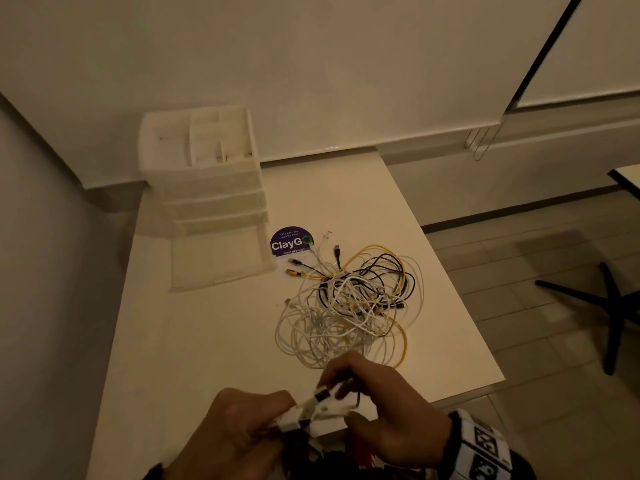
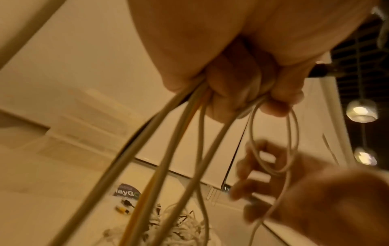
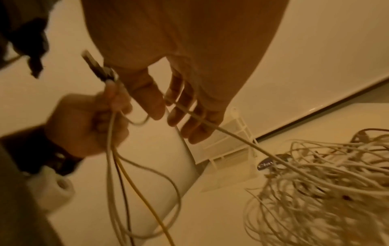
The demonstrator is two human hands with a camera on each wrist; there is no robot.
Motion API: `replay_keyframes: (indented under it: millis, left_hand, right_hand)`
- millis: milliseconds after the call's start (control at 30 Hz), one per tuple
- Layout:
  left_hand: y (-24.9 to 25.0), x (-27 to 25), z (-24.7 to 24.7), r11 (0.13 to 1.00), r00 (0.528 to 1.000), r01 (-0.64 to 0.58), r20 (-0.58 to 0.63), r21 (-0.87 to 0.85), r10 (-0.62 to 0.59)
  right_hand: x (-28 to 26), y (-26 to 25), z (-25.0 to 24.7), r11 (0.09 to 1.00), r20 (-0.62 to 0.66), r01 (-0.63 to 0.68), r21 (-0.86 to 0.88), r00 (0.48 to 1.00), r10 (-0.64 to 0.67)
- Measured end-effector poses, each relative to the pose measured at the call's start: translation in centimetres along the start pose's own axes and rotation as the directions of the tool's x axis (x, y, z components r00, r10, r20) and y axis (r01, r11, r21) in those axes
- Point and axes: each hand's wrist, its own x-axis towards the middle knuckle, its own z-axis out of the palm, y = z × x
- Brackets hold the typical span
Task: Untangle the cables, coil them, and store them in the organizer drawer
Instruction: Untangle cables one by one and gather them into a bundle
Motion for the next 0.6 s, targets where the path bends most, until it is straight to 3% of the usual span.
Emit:
replay_keyframes:
  millis: [67,167,267,300,400,467,533,600]
  left_hand:
    - [0.4,-0.2,-1.1,0.999,0.989,0.011,-0.144,-0.037,-0.017]
    - [1.0,-0.3,-3.5,0.994,0.924,0.098,-0.367,-0.041,-0.106]
    - [0.5,-0.9,-6.2,0.933,0.757,0.275,-0.547,-0.232,-0.359]
    - [-0.5,-1.4,-6.8,0.893,0.69,0.329,-0.567,-0.307,-0.449]
    - [-3.7,-2.0,-8.1,0.756,0.571,0.352,-0.513,-0.552,-0.641]
    - [-6.0,-2.8,-8.2,0.77,0.597,0.434,-0.49,-0.468,-0.635]
    - [-5.6,-2.5,-8.4,0.81,0.667,0.415,-0.468,-0.414,-0.58]
    - [-3.0,-1.8,-9.3,0.868,0.714,0.384,-0.496,-0.314,-0.495]
  right_hand:
    - [0.4,2.0,0.1,0.995,0.025,0.002,-0.103,1.0,0.001]
    - [0.0,7.0,-0.3,0.952,0.035,-0.067,-0.298,0.996,0.081]
    - [-0.3,12.0,-2.0,0.895,-0.122,-0.164,-0.416,0.985,0.124]
    - [0.1,13.4,-2.7,0.883,-0.173,-0.188,-0.43,0.977,0.124]
    - [3.3,14.6,-4.6,0.899,-0.269,-0.299,-0.32,0.938,0.217]
    - [6.6,13.1,-6.2,0.901,-0.373,-0.305,-0.309,0.91,0.18]
    - [9.5,10.2,-8.4,0.927,-0.518,-0.273,-0.258,0.849,0.106]
    - [11.2,6.3,-10.5,0.97,-0.608,-0.129,-0.208,0.794,-0.024]
